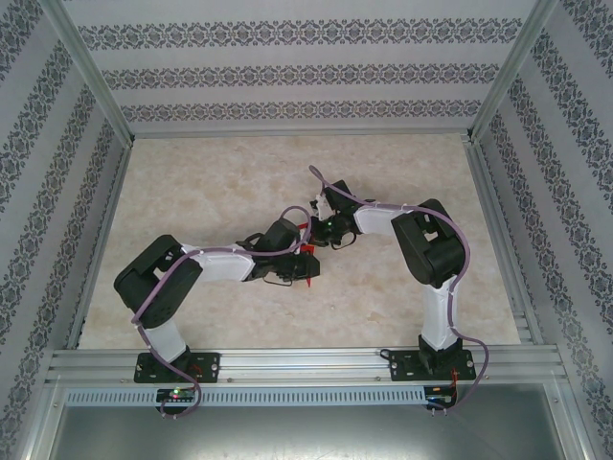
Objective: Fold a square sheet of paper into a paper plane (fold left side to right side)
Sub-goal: Fold the wing for the fifth time at the center of the table.
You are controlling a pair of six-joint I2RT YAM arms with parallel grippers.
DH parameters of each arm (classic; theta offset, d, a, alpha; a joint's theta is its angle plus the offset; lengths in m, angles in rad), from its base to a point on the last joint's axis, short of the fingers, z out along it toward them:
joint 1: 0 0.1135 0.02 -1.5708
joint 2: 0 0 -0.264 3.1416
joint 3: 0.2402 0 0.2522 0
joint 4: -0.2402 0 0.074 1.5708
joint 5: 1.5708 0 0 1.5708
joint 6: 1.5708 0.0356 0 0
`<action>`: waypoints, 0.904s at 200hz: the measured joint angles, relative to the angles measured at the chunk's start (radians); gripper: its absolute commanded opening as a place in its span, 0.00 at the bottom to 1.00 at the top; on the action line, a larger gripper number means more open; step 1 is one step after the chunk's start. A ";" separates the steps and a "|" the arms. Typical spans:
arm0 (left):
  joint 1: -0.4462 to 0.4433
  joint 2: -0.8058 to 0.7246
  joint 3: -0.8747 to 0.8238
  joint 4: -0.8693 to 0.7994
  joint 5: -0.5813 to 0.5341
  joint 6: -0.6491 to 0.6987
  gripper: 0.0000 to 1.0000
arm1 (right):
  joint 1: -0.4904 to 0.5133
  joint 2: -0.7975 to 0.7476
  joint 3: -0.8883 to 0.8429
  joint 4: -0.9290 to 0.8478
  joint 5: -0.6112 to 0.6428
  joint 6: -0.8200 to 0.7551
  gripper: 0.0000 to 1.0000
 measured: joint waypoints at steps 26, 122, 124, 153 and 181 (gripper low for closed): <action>0.000 -0.003 -0.041 0.023 -0.008 -0.016 0.17 | 0.000 0.000 0.000 0.001 -0.002 0.002 0.02; -0.002 -0.011 -0.087 0.040 -0.007 -0.046 0.17 | 0.000 0.002 0.001 0.003 -0.009 0.005 0.03; -0.002 -0.012 -0.088 0.040 -0.007 -0.046 0.17 | 0.000 0.002 0.001 0.003 -0.009 0.005 0.03; -0.015 -0.039 -0.117 0.041 0.000 -0.050 0.18 | 0.000 0.002 0.002 0.003 -0.012 0.013 0.08; -0.034 -0.101 -0.162 0.031 0.022 -0.061 0.20 | 0.000 0.003 0.023 -0.005 -0.008 0.028 0.15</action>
